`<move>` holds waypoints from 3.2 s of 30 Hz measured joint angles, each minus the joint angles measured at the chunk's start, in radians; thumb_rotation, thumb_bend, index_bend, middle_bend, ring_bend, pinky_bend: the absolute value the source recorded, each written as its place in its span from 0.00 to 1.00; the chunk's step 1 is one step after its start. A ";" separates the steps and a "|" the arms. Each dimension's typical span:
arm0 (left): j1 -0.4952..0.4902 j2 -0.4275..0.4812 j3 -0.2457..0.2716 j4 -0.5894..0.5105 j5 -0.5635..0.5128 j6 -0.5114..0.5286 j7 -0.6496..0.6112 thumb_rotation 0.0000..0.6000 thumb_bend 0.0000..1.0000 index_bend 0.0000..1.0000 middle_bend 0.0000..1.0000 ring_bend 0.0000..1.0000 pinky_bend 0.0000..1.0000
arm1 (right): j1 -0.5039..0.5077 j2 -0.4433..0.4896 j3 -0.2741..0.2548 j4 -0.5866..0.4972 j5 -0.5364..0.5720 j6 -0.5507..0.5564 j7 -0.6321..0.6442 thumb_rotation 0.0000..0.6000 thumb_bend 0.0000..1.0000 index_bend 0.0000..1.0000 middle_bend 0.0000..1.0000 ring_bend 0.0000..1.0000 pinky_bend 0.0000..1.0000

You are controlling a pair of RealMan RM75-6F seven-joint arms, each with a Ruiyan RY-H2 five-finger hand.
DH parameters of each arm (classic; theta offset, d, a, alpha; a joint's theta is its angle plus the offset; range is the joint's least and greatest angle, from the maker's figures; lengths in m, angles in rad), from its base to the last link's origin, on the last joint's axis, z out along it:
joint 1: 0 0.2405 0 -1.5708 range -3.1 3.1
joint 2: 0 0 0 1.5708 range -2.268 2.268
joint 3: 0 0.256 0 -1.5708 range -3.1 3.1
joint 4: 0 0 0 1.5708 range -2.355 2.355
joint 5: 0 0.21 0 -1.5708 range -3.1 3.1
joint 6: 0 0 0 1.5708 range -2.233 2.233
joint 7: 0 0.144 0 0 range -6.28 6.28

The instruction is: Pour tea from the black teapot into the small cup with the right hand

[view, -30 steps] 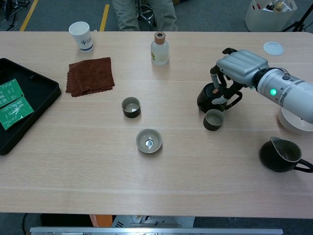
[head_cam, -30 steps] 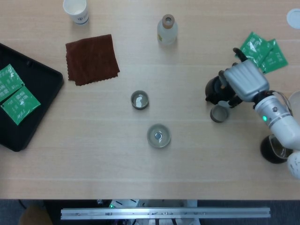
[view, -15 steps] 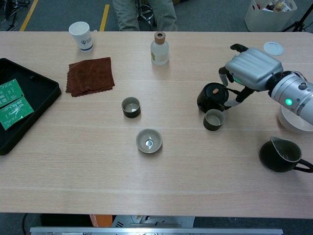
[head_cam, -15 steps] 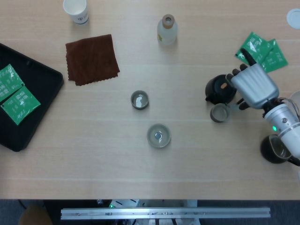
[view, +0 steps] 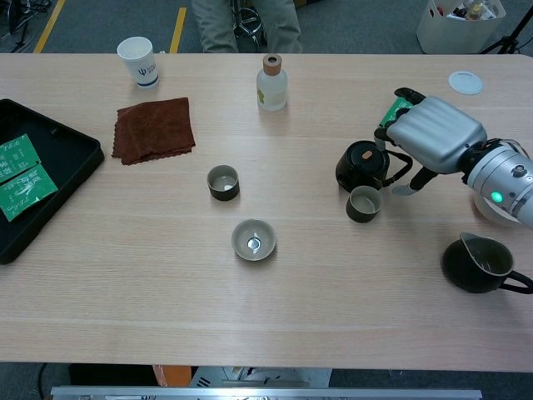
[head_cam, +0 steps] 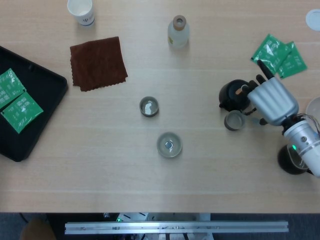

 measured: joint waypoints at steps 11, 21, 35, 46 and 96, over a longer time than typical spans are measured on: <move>0.000 -0.001 -0.001 0.004 -0.004 -0.002 -0.005 1.00 0.29 0.25 0.25 0.17 0.08 | -0.007 -0.072 0.032 0.077 -0.004 0.006 -0.064 0.80 0.00 0.32 0.39 0.28 0.05; 0.006 -0.001 -0.002 0.013 -0.012 0.000 -0.017 1.00 0.29 0.25 0.25 0.17 0.08 | 0.008 -0.129 0.091 0.108 0.001 -0.007 -0.068 0.98 0.00 0.32 0.39 0.28 0.05; 0.005 -0.001 -0.005 0.018 -0.017 -0.005 -0.023 1.00 0.29 0.25 0.25 0.17 0.08 | 0.075 -0.154 0.202 0.083 0.091 -0.068 -0.055 1.00 0.03 0.32 0.43 0.29 0.05; 0.007 0.000 -0.005 0.015 -0.022 -0.007 -0.019 1.00 0.29 0.25 0.25 0.17 0.08 | 0.123 -0.185 0.258 0.116 0.213 -0.109 -0.045 1.00 0.12 0.36 0.47 0.34 0.05; 0.034 0.009 -0.007 0.014 -0.037 0.018 -0.017 1.00 0.29 0.25 0.25 0.17 0.08 | 0.291 -0.314 0.338 0.406 0.543 -0.251 0.102 1.00 0.22 0.51 0.61 0.48 0.07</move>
